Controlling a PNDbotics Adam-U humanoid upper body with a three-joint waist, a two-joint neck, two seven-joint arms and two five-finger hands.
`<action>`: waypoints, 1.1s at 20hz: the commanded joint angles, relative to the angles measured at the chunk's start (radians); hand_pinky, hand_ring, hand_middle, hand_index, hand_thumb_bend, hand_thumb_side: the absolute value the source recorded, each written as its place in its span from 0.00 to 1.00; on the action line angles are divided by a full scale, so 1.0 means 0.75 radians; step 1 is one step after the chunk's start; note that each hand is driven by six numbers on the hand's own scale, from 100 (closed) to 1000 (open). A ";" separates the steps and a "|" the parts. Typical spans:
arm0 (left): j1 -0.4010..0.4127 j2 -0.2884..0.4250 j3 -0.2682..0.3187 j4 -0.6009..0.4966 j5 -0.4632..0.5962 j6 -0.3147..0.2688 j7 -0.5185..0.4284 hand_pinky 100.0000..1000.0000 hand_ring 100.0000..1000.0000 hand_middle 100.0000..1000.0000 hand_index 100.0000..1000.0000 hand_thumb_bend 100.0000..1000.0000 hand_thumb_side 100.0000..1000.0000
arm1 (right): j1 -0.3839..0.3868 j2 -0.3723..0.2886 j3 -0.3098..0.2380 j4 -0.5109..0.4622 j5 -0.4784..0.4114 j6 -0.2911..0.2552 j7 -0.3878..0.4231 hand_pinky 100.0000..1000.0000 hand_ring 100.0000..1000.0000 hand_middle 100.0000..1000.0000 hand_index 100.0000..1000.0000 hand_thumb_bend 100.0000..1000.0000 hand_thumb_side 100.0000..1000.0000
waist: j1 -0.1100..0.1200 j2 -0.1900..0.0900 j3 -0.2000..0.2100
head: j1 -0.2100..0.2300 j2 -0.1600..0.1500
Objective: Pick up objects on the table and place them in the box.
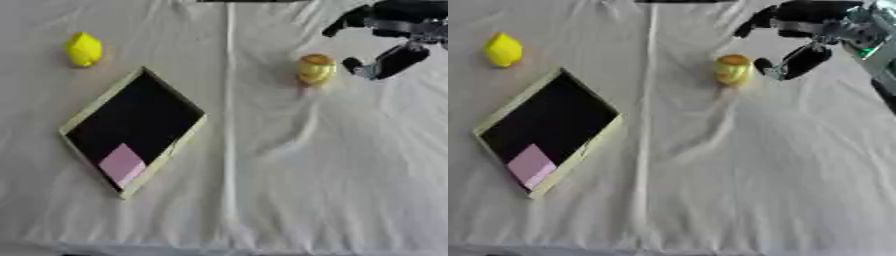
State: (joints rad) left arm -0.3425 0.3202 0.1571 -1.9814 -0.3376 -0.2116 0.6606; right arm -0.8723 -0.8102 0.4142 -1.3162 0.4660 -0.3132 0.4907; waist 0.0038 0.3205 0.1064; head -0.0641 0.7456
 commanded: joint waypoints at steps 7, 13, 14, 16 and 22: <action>-0.017 0.009 -0.001 -0.025 0.011 -0.001 -0.014 0.76 0.72 0.66 0.86 0.13 0.34 | -0.039 0.031 -0.027 0.068 0.051 -0.026 0.086 0.96 0.96 0.85 0.95 0.20 0.08 | 0.004 -0.014 0.007 | -0.004 0.007; -0.017 0.005 0.000 -0.025 0.015 0.000 -0.016 0.76 0.72 0.66 0.86 0.13 0.34 | -0.035 0.022 -0.051 -0.005 0.048 -0.036 0.090 0.96 0.95 0.84 0.96 0.27 0.09 | 0.003 -0.010 0.004 | -0.004 0.011; -0.018 0.004 -0.001 -0.025 0.016 0.000 -0.017 0.76 0.72 0.66 0.86 0.13 0.34 | -0.036 0.023 -0.049 -0.007 0.056 -0.032 0.079 0.96 0.95 0.84 0.96 0.27 0.09 | 0.003 -0.010 0.004 | -0.004 0.011; -0.019 0.001 -0.003 -0.025 0.017 -0.001 -0.019 0.76 0.72 0.66 0.86 0.13 0.34 | -0.038 0.030 -0.045 0.006 0.080 -0.019 0.043 0.94 0.94 0.83 0.95 0.26 0.09 | 0.003 -0.009 0.005 | -0.005 0.010; -0.020 -0.004 -0.004 -0.025 0.020 -0.002 -0.021 0.76 0.72 0.66 0.86 0.13 0.34 | -0.034 0.059 -0.031 0.073 0.138 -0.005 -0.040 0.94 0.93 0.83 0.94 0.20 0.12 | 0.005 -0.005 0.009 | -0.004 0.008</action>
State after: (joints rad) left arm -0.3441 0.3069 0.1519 -1.9814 -0.3252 -0.2124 0.6487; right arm -0.8804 -0.7503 0.3971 -1.2636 0.5562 -0.3171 0.4733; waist 0.0059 0.3335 0.1116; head -0.0647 0.7481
